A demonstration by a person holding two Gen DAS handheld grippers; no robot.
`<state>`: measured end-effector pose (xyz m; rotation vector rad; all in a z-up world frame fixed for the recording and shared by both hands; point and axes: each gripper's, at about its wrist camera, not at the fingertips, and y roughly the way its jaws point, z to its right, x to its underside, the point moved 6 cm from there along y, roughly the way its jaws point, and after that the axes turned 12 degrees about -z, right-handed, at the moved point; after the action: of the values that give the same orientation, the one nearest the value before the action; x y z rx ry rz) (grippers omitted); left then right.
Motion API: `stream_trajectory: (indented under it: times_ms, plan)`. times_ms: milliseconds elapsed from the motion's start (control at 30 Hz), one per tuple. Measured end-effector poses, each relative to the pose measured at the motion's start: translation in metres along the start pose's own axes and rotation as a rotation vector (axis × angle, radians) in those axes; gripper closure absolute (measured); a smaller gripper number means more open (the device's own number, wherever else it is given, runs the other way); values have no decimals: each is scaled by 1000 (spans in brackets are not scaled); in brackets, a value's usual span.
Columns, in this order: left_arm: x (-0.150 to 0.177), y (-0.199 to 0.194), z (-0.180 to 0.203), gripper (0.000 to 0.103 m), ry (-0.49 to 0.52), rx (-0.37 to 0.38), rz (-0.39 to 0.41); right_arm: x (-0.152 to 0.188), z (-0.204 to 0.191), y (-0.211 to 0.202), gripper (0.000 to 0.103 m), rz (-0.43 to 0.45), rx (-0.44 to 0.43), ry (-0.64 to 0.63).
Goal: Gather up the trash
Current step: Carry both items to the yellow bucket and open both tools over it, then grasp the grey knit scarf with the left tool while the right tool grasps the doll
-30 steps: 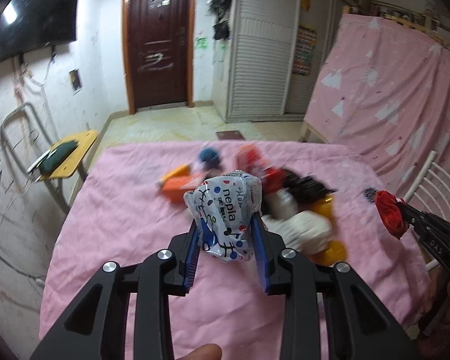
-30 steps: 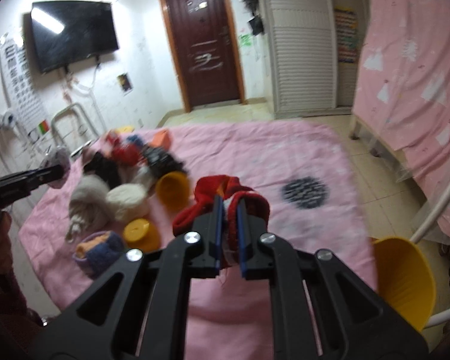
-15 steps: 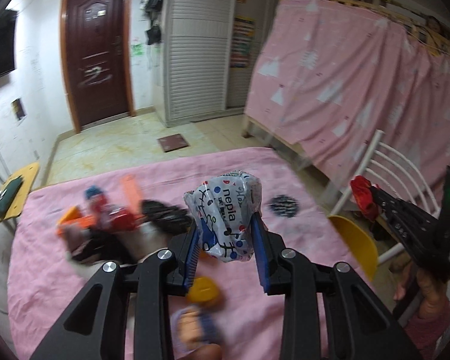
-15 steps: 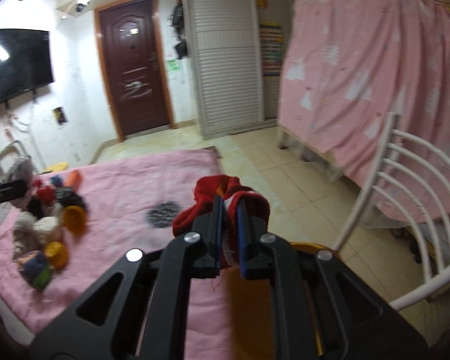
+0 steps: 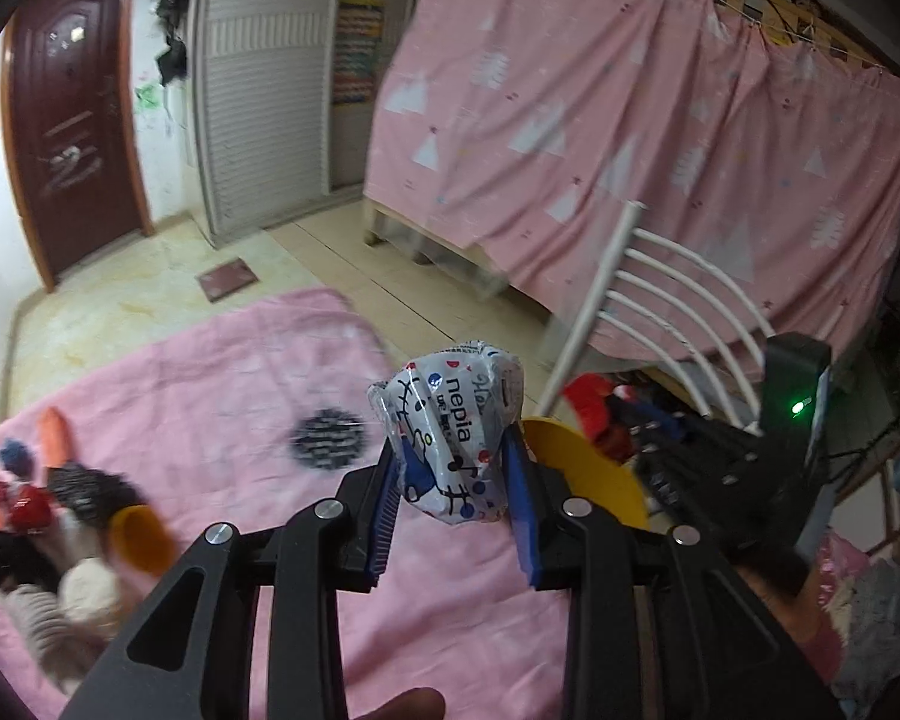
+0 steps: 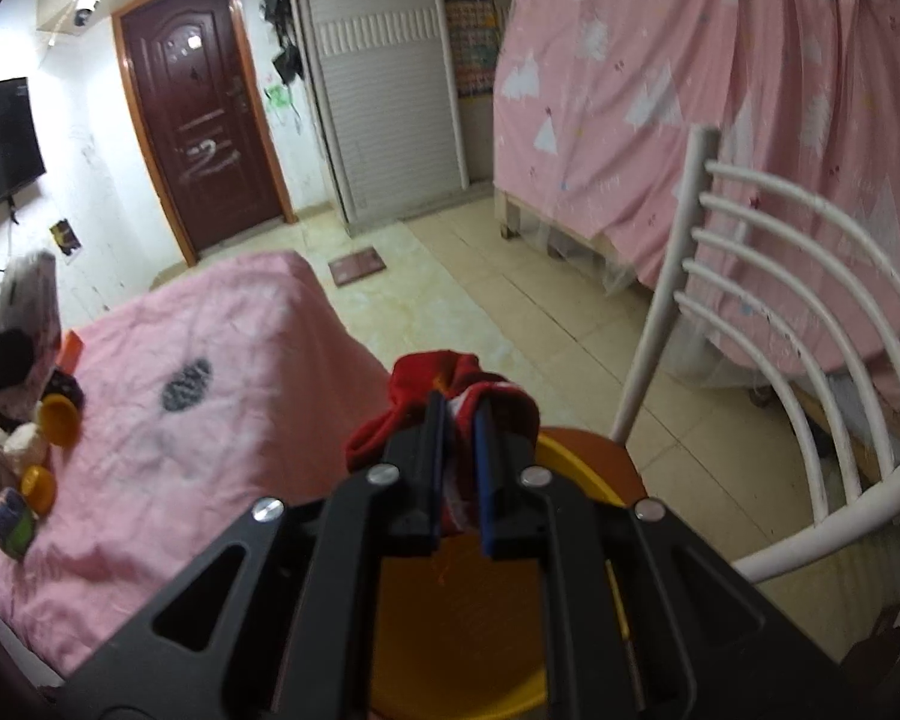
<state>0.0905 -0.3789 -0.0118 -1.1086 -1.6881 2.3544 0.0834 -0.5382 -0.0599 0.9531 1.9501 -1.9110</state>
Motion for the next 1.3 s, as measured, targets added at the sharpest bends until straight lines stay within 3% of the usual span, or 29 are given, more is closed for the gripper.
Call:
stream_trajectory:
  times_ms: [200, 367, 533, 733, 1000, 1300]
  plan:
    - [-11, 33, 32, 77, -7, 82, -49, -1, 19, -6, 66, 25, -46, 57]
    - [-12, 55, 49, 76, -13, 126, -103, -3, 43, -15, 66, 60, -53, 138]
    - [-9, 67, 64, 49, -7, 154, -138, -3, 62, -26, 66, 97, -49, 206]
    - [-5, 61, 63, 46, -19, 149, -135, -8, 60, -34, 66, 128, -69, 209]
    - [2, 15, 31, 46, -63, 114, -59, -17, 2, -41, 59, 145, -119, 83]
    - [22, -44, -48, 46, -190, -22, 38, -8, -102, -35, 59, 109, -207, -146]
